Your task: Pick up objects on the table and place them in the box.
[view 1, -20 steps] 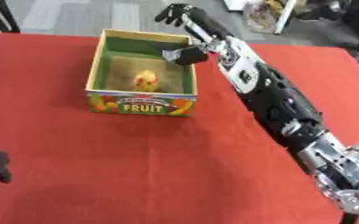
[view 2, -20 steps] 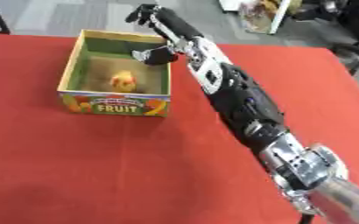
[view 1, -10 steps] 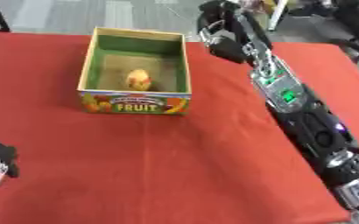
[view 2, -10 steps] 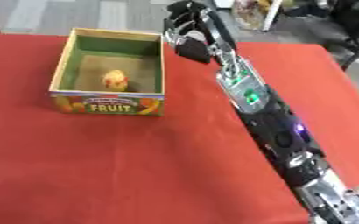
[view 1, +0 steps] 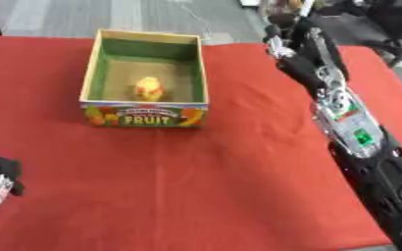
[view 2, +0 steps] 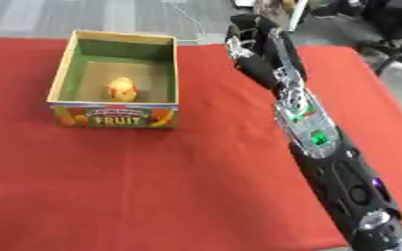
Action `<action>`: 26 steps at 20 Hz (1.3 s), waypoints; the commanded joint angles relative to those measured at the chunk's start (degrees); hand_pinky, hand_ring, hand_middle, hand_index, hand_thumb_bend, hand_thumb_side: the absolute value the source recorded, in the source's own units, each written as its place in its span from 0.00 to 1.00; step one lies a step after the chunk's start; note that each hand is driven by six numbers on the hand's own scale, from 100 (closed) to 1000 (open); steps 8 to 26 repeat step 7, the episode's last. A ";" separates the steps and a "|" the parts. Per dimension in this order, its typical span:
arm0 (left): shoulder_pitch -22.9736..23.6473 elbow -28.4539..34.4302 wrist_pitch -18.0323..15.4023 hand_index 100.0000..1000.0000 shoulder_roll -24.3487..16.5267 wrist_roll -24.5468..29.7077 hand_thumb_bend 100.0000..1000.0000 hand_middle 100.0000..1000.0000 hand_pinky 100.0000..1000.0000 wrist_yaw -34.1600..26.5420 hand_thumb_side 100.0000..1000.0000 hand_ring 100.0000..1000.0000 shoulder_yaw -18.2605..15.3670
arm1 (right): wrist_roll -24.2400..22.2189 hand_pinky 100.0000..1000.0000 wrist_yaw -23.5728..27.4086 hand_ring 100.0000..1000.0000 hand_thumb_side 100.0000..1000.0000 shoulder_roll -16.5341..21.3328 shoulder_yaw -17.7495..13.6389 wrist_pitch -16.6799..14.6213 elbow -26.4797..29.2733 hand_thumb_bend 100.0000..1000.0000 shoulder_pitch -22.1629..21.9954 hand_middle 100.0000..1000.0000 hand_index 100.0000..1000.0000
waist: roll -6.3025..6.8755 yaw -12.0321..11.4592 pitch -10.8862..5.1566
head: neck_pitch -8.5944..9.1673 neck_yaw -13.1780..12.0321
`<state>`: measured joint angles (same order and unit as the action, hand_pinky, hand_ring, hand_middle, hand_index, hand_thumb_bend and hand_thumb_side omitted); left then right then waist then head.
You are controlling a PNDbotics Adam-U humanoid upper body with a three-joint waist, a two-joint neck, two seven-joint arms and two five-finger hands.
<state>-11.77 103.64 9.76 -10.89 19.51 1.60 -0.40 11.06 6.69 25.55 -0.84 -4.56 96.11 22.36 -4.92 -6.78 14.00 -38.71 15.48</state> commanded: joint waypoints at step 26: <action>-0.09 1.26 -0.20 0.46 -1.10 -0.56 0.14 0.45 0.44 0.21 0.29 0.41 -0.75 | 1.34 0.53 0.81 0.59 0.35 -3.03 -2.62 1.16 2.67 0.00 -3.95 0.57 0.73 | 0.88 1.17 -0.63 | 0.11 -0.44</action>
